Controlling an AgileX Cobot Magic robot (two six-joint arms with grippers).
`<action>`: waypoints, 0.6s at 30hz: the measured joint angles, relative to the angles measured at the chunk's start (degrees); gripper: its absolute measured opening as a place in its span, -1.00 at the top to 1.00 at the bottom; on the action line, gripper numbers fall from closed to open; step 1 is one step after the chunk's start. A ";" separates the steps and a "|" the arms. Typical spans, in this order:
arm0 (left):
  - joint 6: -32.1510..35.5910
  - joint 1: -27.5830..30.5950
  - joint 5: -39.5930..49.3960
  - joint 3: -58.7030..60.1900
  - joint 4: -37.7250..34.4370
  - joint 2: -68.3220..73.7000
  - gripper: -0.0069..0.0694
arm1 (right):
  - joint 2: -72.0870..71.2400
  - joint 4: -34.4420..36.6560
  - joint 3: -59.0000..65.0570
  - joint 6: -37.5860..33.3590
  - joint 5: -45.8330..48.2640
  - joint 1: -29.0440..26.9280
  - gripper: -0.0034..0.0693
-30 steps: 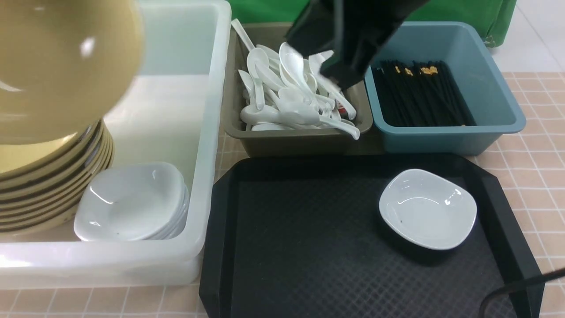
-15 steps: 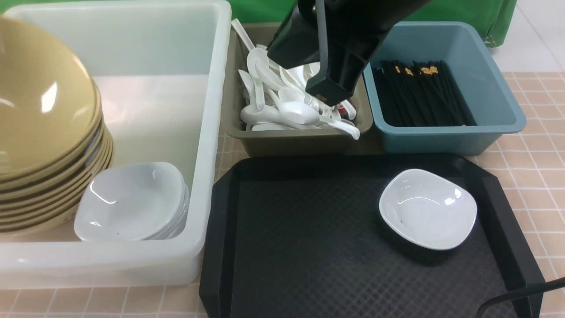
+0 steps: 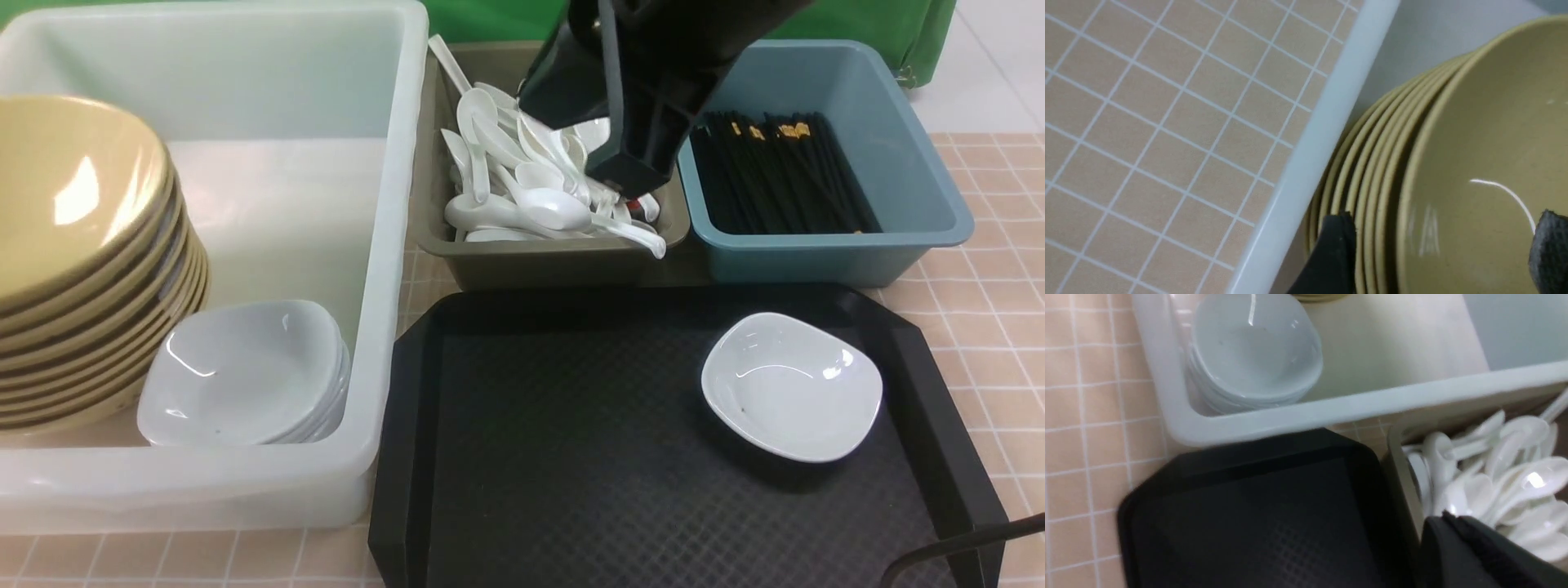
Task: On brown table put chopsticks spoon bowls plates into blue grey white boxes.
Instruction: 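Place the tan bowl onto the bowl stack in the left bin with the left gripper, then grasp the small white bowl on the black tray by its rim with the left gripper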
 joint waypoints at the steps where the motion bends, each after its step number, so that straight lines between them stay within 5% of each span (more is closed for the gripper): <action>1: -1.12 -0.80 2.09 -2.91 0.00 -0.68 -0.68 | 0.00 -2.05 0.00 1.63 0.14 0.00 0.78; 5: -1.97 -8.43 5.41 -8.39 -1.33 -3.44 -0.66 | 0.00 -9.08 0.00 6.45 1.61 0.00 0.78; 10: -2.10 -31.45 6.71 -8.41 -1.49 -3.53 -0.57 | -0.12 -14.19 0.95 13.73 3.00 -1.96 0.76; 11: -2.10 -31.45 6.61 -8.29 -1.49 -3.53 -0.56 | -0.19 -14.25 1.14 13.97 3.00 -2.47 0.76; 12: -2.10 -41.29 5.37 -7.07 -0.36 -1.41 -0.55 | -0.57 -14.65 3.83 16.65 2.93 -5.09 0.76; 18: -2.10 -62.42 -1.69 -6.11 1.96 9.78 -0.52 | -4.46 -15.42 16.55 22.33 2.76 -16.10 0.75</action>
